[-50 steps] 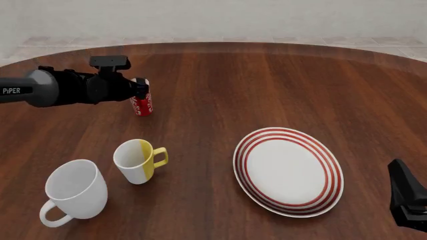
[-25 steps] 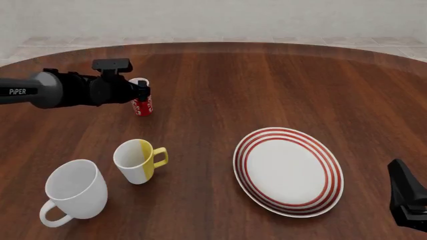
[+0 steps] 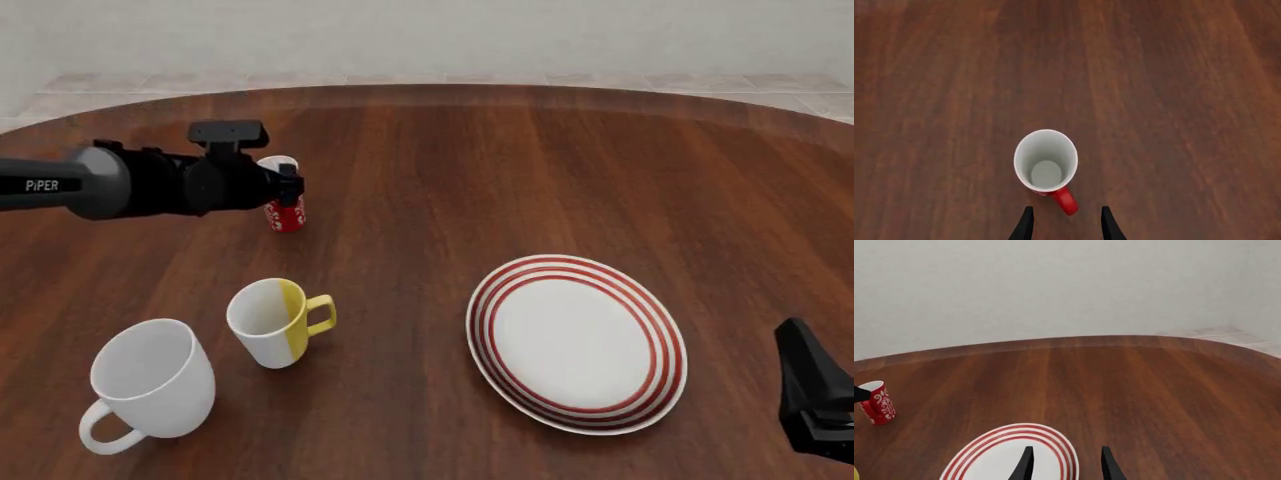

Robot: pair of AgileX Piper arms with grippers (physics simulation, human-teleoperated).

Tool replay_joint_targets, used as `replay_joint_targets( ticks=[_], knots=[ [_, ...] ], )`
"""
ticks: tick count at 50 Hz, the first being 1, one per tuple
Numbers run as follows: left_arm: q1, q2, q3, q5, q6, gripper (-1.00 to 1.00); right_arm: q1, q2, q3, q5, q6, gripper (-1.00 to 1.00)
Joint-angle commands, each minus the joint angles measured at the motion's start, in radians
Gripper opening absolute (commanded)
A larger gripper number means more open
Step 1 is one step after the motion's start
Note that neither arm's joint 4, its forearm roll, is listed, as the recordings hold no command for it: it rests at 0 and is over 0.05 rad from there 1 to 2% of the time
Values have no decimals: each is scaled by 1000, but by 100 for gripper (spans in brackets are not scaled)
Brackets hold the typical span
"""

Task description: Pick up the red mug and put it on the plate

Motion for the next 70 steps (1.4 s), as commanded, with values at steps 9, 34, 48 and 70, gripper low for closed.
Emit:
replay_joint_targets(
  ticks=[9, 34, 48, 70],
  knots=[
    [4, 11, 11, -23, 17, 100, 0, -2, 0, 1, 4, 100],
    [-13, 48, -5, -38, 8, 100, -1, -3, 0, 1, 2, 100],
    [-14, 50, -9, -32, -4, 100, 1, 0, 0, 0, 1, 100],
    [-2, 73, -20, -46, 4, 100, 0, 8, 0, -3, -3, 100]
  ],
)
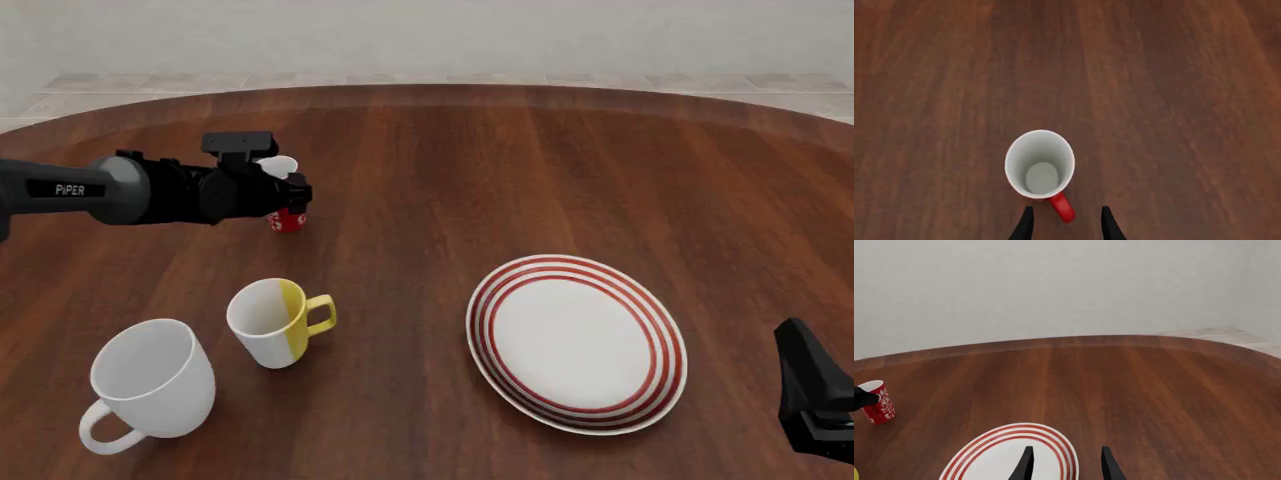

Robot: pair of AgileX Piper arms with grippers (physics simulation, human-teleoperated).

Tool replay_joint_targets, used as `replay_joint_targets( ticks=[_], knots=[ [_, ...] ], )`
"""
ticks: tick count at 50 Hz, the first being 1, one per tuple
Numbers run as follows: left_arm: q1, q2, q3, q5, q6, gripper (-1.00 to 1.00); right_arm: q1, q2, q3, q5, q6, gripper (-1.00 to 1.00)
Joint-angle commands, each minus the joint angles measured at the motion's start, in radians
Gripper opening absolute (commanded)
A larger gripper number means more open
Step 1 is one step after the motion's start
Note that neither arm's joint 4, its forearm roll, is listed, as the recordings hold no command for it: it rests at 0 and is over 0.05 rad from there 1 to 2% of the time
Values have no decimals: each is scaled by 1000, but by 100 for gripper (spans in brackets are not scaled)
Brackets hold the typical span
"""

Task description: Pick up the red mug and put it on the plate

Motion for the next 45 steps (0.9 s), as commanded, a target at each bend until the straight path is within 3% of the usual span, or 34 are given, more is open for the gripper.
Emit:
replay_joint_targets(
  ticks=[1, 45],
  knots=[
    [6, 13, -3, -7, 1, 100, 0, 6, 0, -3, -1, 100],
    [-2, 51, -8, -16, -12, 100, 0, 7, 0, -3, -3, 100]
  ],
)
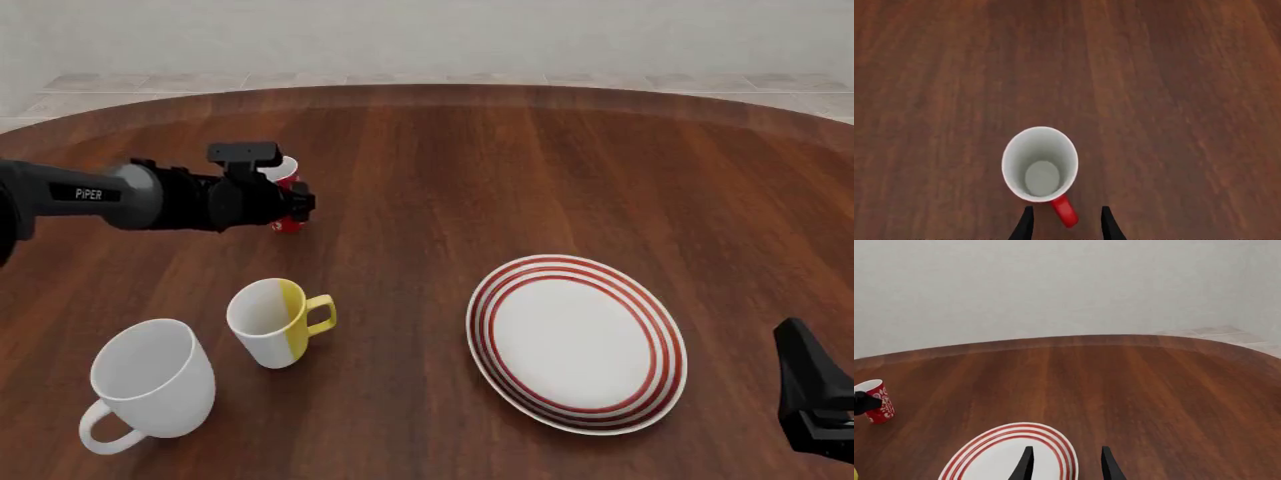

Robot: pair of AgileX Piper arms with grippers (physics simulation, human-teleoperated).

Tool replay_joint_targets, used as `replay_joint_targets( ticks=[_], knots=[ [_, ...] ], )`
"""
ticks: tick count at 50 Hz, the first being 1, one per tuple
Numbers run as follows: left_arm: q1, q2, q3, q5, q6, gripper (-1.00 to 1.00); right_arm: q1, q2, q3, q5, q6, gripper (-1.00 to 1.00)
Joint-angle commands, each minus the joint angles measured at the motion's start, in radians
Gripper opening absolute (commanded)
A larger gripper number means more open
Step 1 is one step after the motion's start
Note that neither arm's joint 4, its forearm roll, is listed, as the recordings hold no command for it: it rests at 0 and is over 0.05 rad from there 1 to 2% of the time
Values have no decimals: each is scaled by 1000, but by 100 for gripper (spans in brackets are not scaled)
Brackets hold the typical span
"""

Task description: Pick up the red mug and put it on the plate

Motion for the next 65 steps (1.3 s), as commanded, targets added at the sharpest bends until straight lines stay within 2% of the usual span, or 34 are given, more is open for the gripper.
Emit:
replay_joint_targets(
  ticks=[1, 4, 5, 7, 17, 19, 20, 22, 27, 30, 33, 43, 58, 62, 65],
  knots=[
    [-4, -1, 6, 0, -5, 100, 1, 2, 0, -1, 0, 100],
    [-11, 10, 3, 5, -11, 100, 1, 3, 0, -1, -1, 100],
    [0, 1, 16, 0, -5, -100, 1, 4, 0, -2, -1, 100],
    [10, -6, 52, -39, 5, -100, 1, 3, 0, -2, -2, 100],
    [-1, -42, 57, 2, -12, -100, 4, 7, 0, -3, -7, 100],
    [-4, -35, 52, 0, -14, -100, 4, 6, 0, -3, -8, 100],
    [-5, -16, 67, -37, -13, -100, 4, 6, 0, -3, -9, 100],
    [-4, -44, 55, -4, -9, -100, 4, 5, 0, -3, -9, 100],
    [1, -74, 57, -11, 8, -100, 4, 5, 0, -3, -10, 100],
    [-10, -104, 59, -35, 52, -100, 4, 5, 0, -3, -8, 100],
    [-17, -131, 44, -34, 63, -100, 2, 2, 0, -1, -6, 100],
    [-91, -237, 0, -21, 140, -100, 0, -4, 0, 2, 0, 100],
    [-216, -321, -53, 60, 144, -100, 1, -5, 0, 2, -2, 100],
    [-265, -355, -38, 47, 199, -100, 3, -3, 0, 2, -4, 100],
    [-291, -369, -37, 72, 193, -100, 3, -2, 0, 1, -4, 100]
  ],
)
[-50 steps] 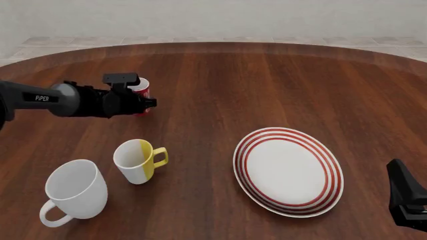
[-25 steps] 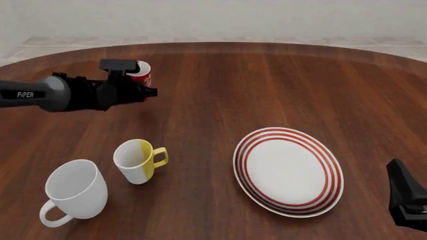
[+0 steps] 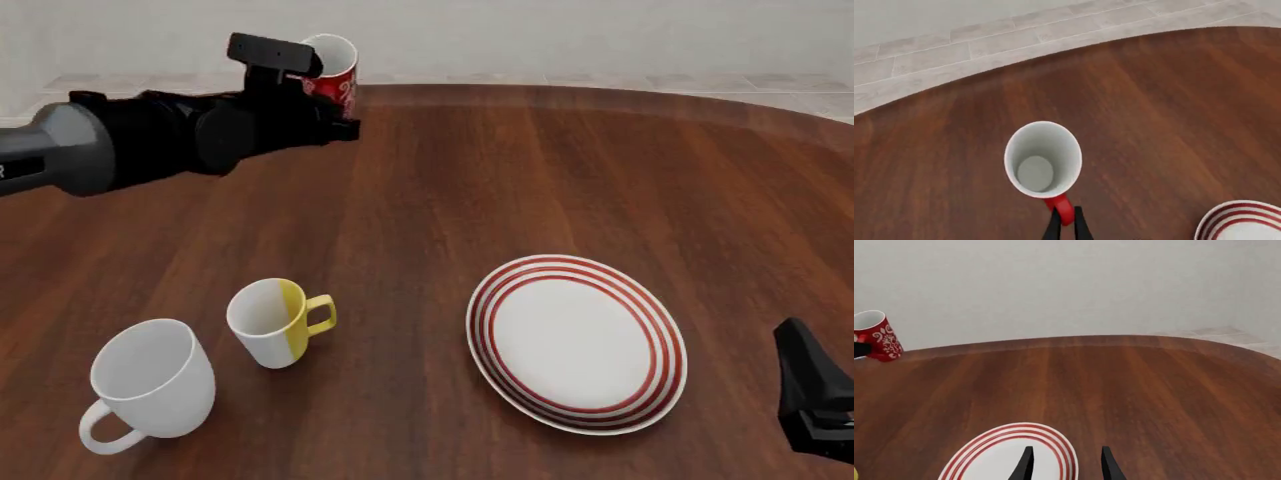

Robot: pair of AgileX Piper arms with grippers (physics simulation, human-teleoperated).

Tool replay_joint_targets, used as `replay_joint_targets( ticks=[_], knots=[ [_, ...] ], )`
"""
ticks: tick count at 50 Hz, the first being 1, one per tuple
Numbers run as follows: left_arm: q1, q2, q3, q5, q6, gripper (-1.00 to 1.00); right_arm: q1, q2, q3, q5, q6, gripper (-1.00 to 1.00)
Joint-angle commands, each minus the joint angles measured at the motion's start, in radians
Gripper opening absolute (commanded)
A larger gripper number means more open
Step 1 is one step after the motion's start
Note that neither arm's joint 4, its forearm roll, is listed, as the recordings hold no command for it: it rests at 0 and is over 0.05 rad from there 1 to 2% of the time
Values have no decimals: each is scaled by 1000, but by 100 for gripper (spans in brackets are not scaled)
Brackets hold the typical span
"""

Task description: Pick up the red mug and put it on the plate

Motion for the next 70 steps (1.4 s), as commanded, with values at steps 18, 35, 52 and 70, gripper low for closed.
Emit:
replay_joint_targets(
  ticks=[18, 35, 52, 70],
  knots=[
    [-312, -173, 34, 93, 81, -100, 1, 2, 0, -1, -3, 100],
    [-407, -191, 64, 111, 34, -100, -2, -1, 0, 0, -2, 100],
    [-514, -199, 111, 95, 31, -100, -5, -1, 0, 0, 2, 100],
    [-589, -186, 133, 87, -20, -100, -4, -4, 0, 2, 1, 100]
  ],
)
